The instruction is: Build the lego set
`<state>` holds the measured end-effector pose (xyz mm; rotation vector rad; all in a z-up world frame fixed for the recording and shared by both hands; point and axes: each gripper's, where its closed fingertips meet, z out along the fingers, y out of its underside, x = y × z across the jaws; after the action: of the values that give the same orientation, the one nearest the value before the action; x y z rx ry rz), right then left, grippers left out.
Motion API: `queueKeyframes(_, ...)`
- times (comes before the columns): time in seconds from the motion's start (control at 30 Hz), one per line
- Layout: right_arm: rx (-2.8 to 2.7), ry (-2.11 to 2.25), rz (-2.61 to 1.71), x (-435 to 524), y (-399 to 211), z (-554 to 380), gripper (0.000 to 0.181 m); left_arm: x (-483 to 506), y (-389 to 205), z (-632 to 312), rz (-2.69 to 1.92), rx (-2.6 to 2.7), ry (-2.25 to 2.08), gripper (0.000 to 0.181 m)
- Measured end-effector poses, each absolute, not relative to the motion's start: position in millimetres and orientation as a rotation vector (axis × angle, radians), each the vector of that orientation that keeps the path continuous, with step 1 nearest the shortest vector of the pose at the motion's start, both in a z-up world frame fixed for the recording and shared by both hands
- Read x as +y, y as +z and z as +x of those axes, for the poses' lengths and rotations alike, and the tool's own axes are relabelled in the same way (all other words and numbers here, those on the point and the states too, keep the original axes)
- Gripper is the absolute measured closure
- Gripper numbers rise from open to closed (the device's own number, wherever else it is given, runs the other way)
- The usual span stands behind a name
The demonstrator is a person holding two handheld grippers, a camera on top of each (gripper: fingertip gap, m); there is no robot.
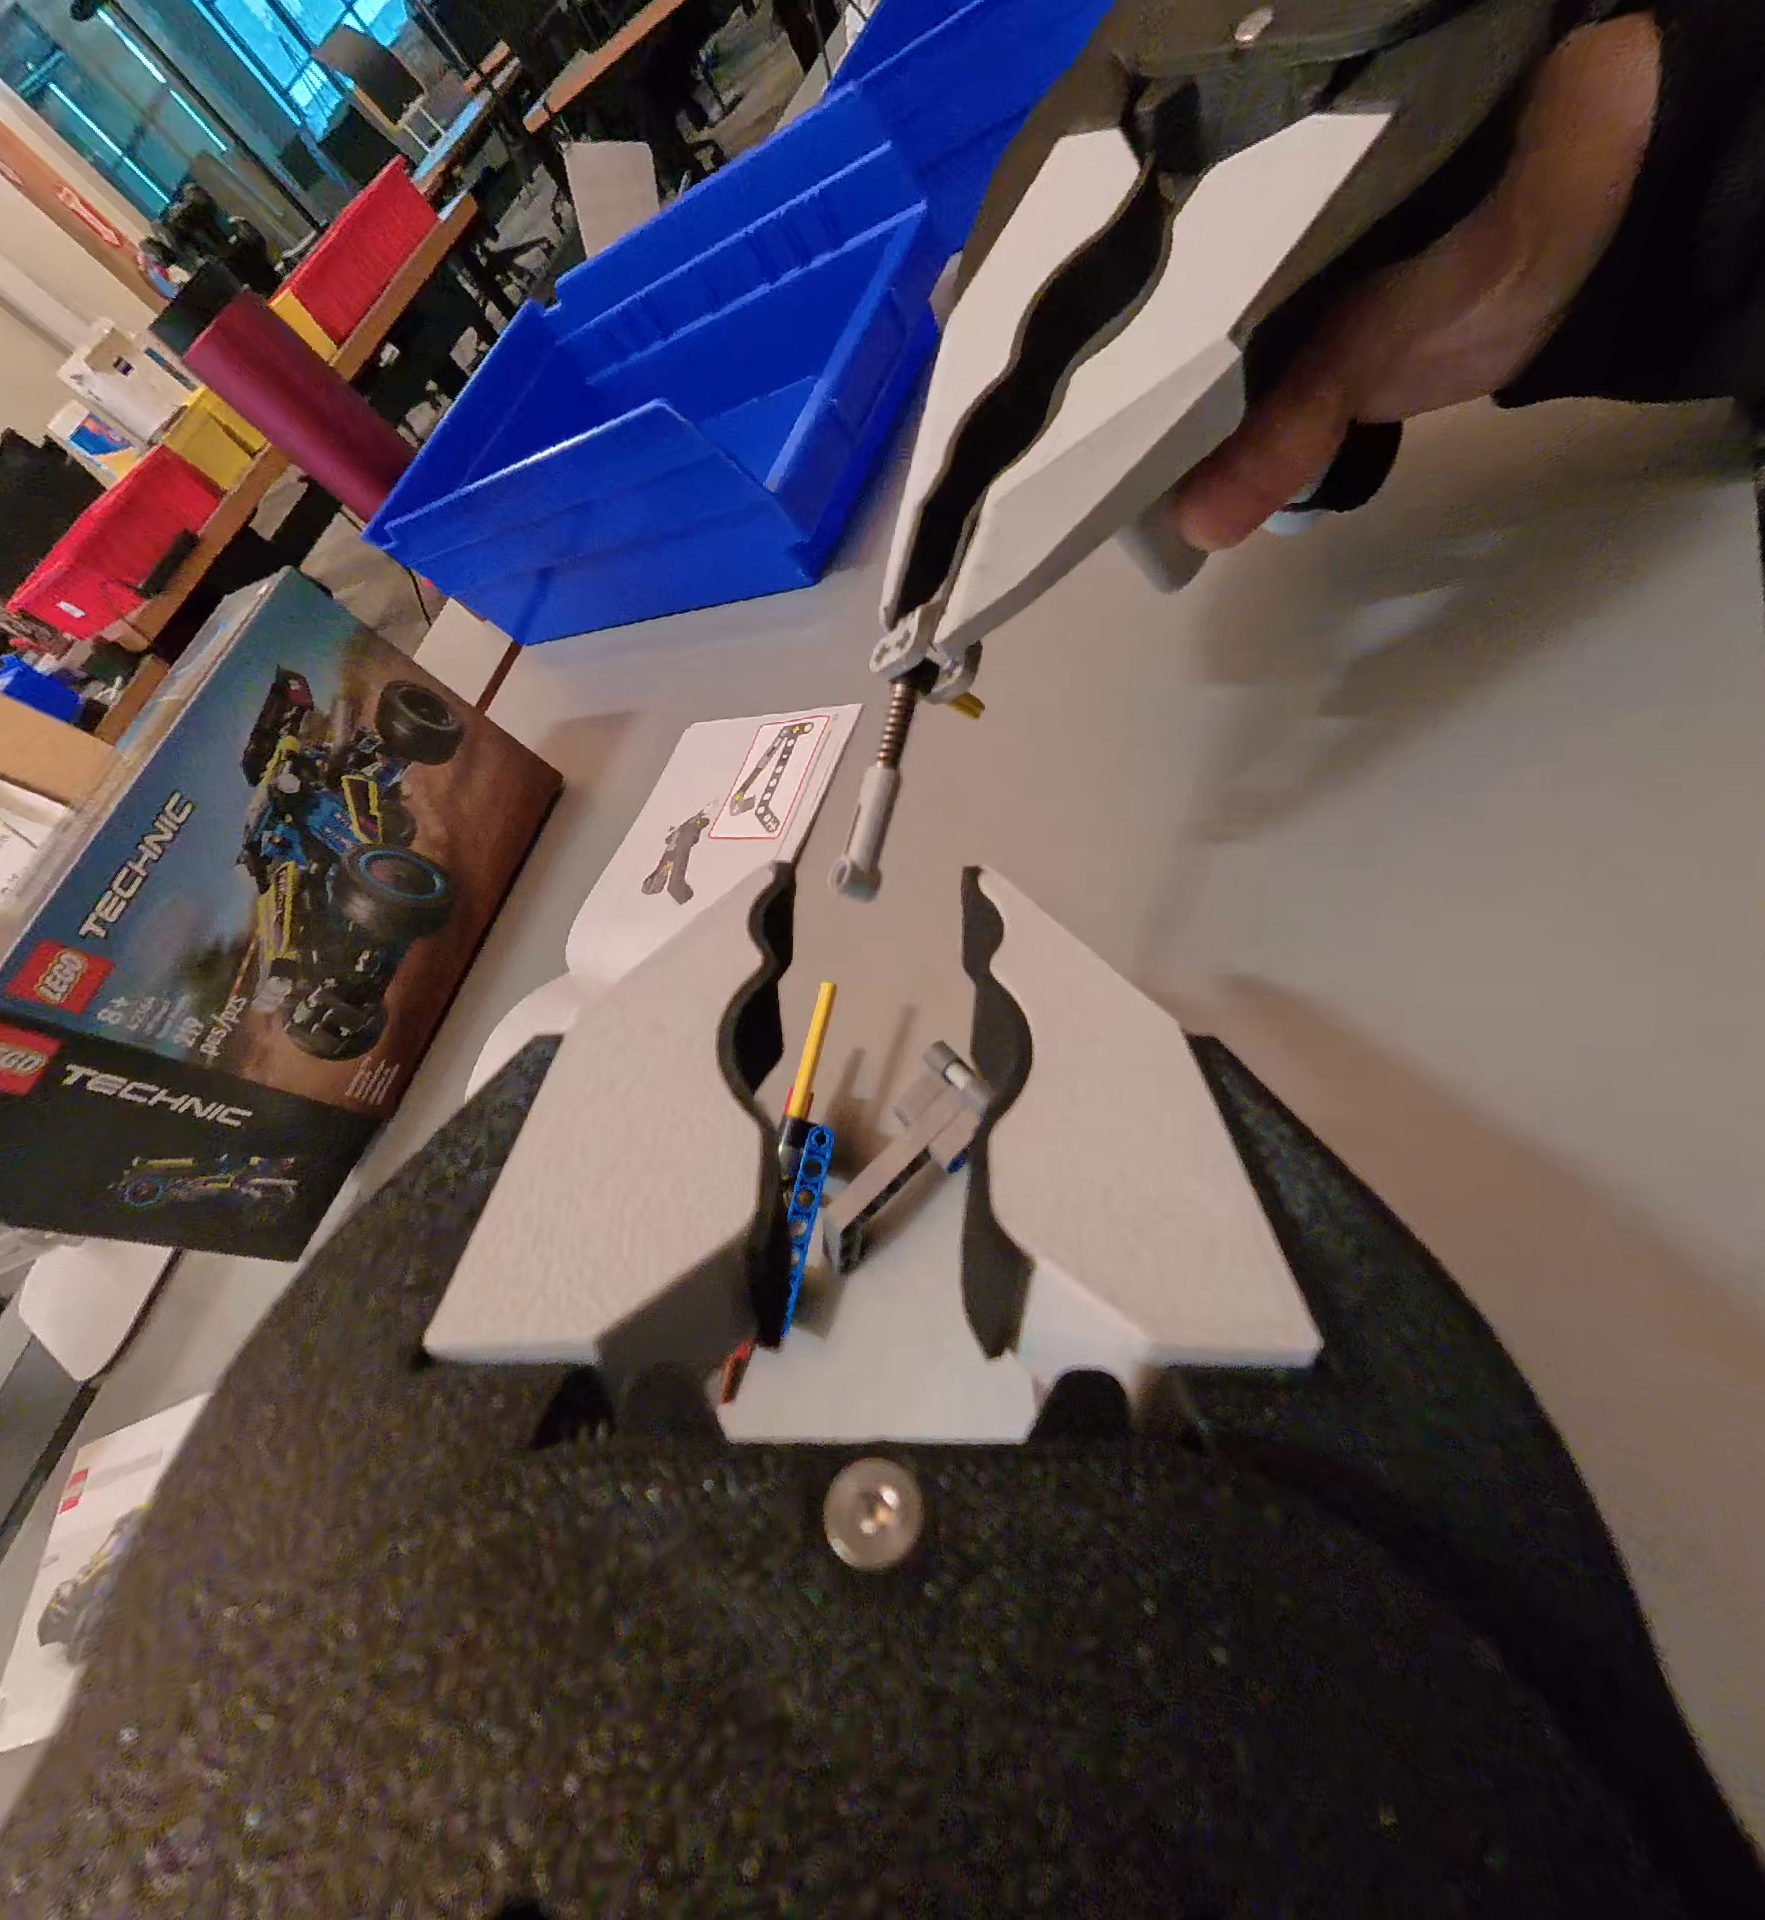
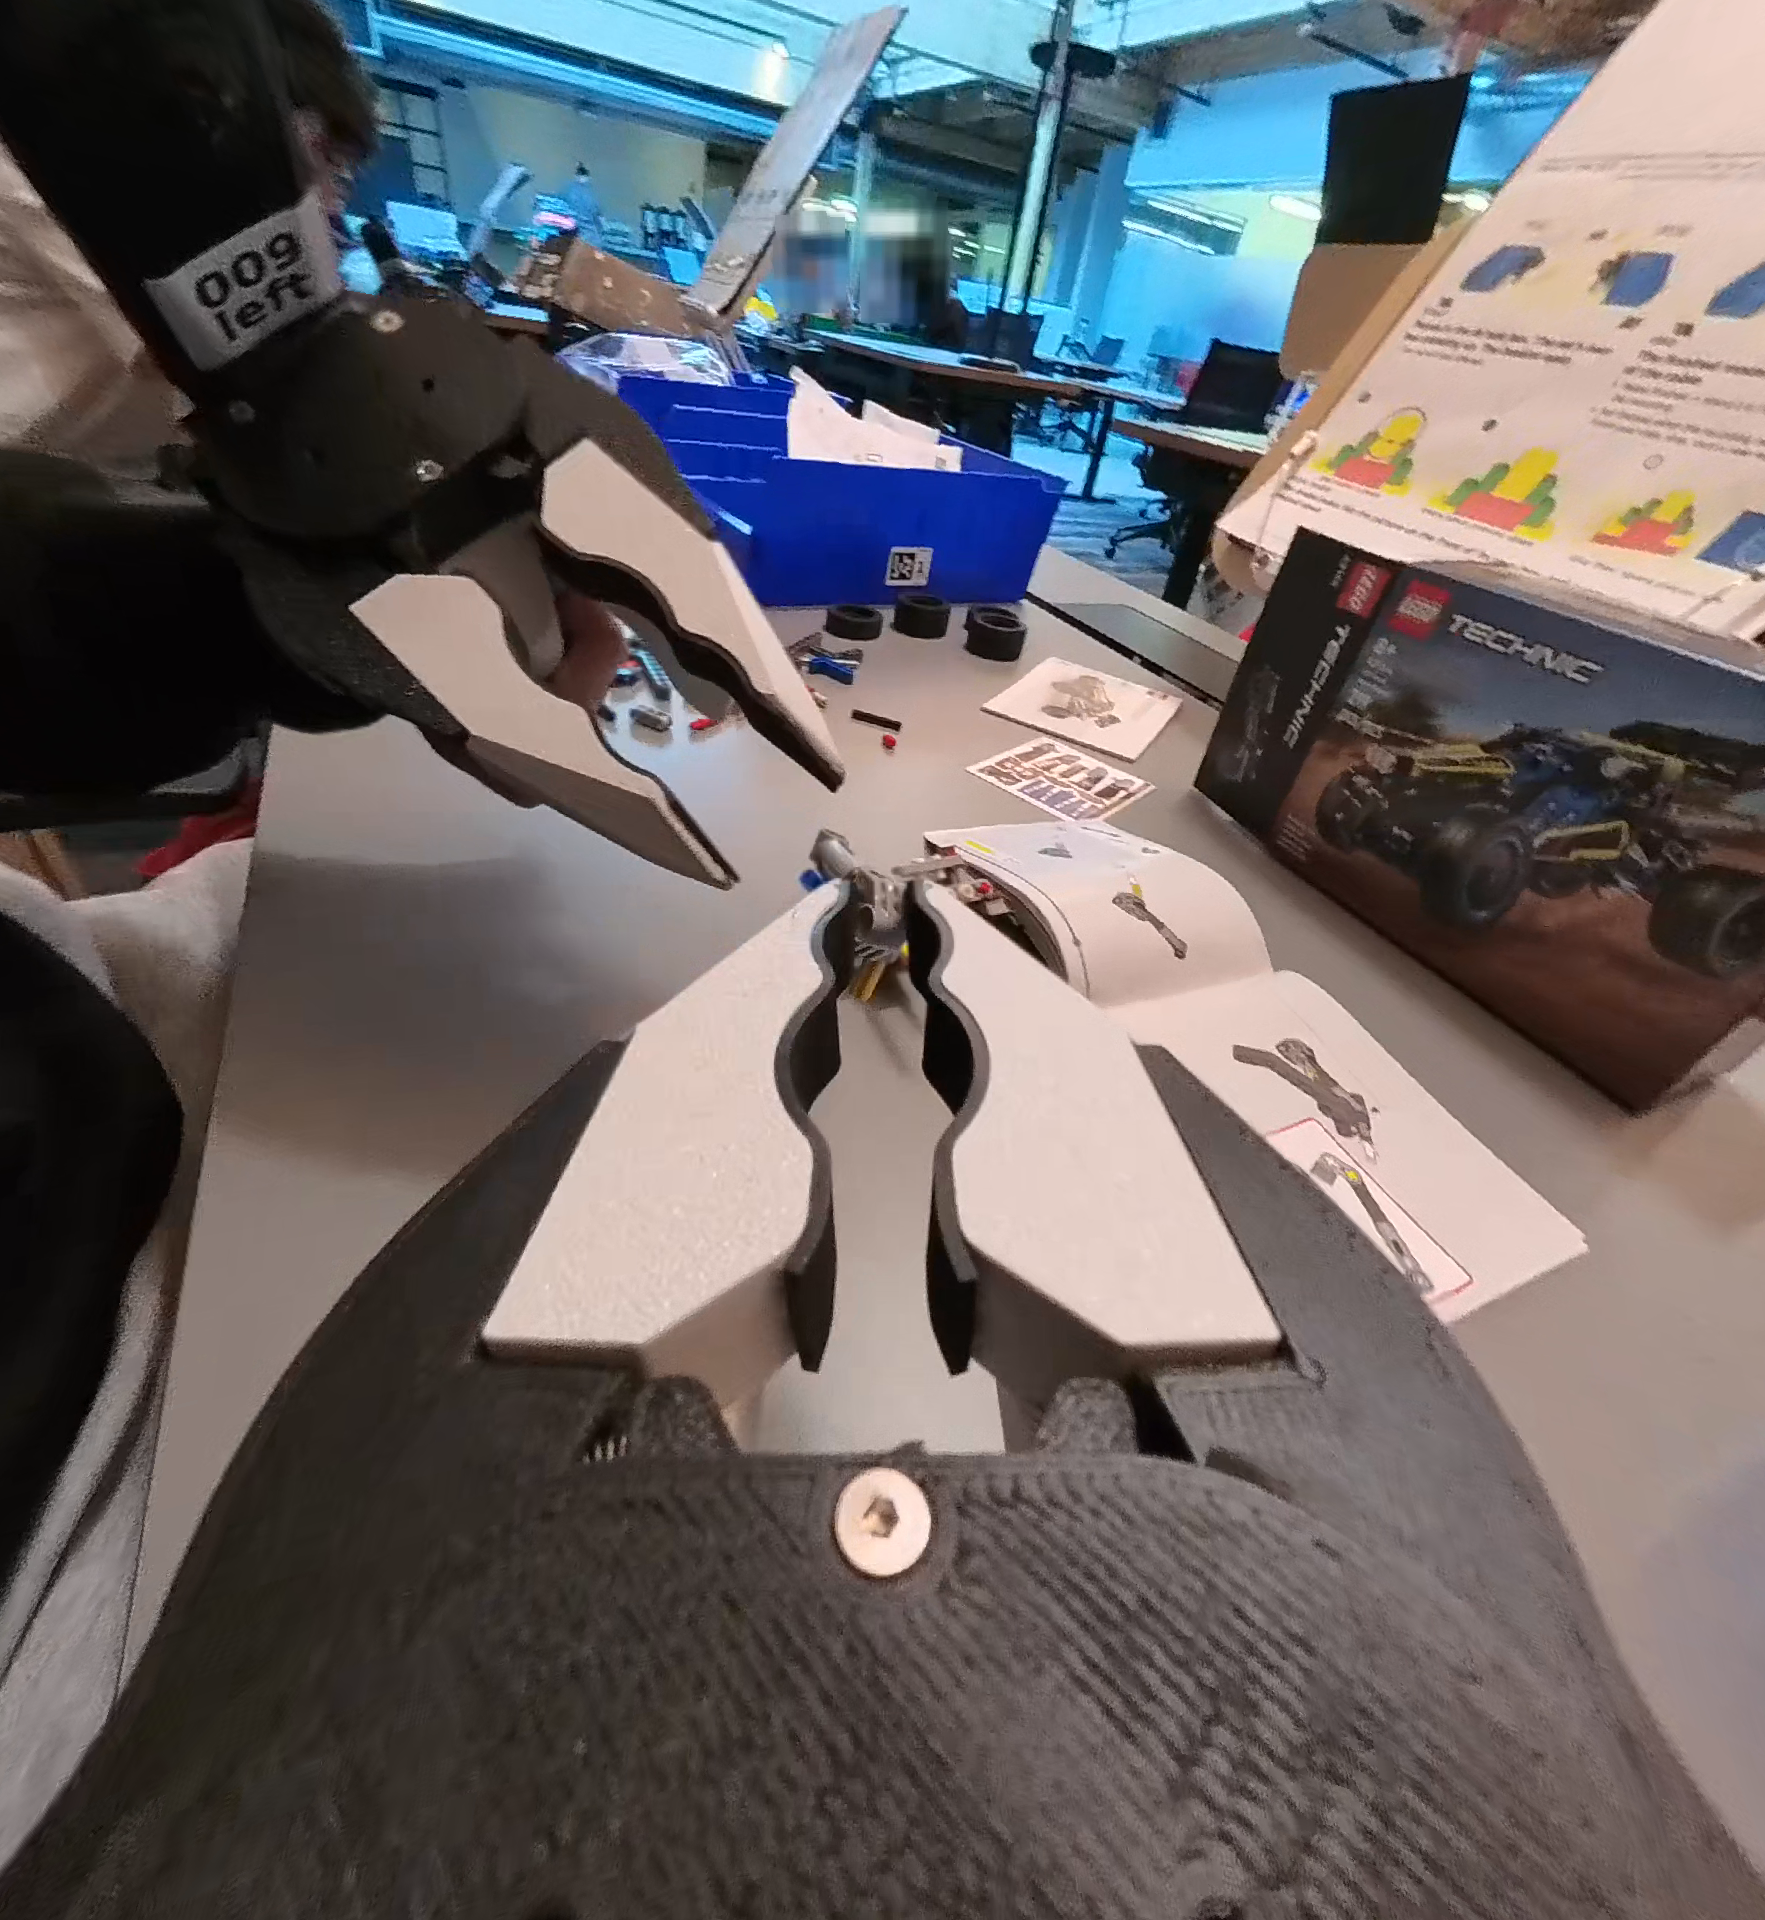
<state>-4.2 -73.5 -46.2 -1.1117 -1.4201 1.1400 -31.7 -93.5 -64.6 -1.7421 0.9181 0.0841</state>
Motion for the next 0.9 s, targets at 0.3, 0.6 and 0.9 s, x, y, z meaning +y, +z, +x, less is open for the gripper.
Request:
queueKeyframes(0.3, -1.432, 1.122, -1.164, -66, -51, -14, 0.174, -90, -54, -64, -1.703, 0.679, -0.076, 0.144)
queueKeyframes(0.6, -1.562, 1.015, -0.848, -76, -32, -49, 0.175, -95, -38, -79, -1.693, 0.472, -0.422, 0.134)
queueKeyframes(0.9, -1.539, 0.859, -0.619, -104, -27, -55, 0.174, -108, -33, -81, -1.749, 0.375, -0.698, 0.116)
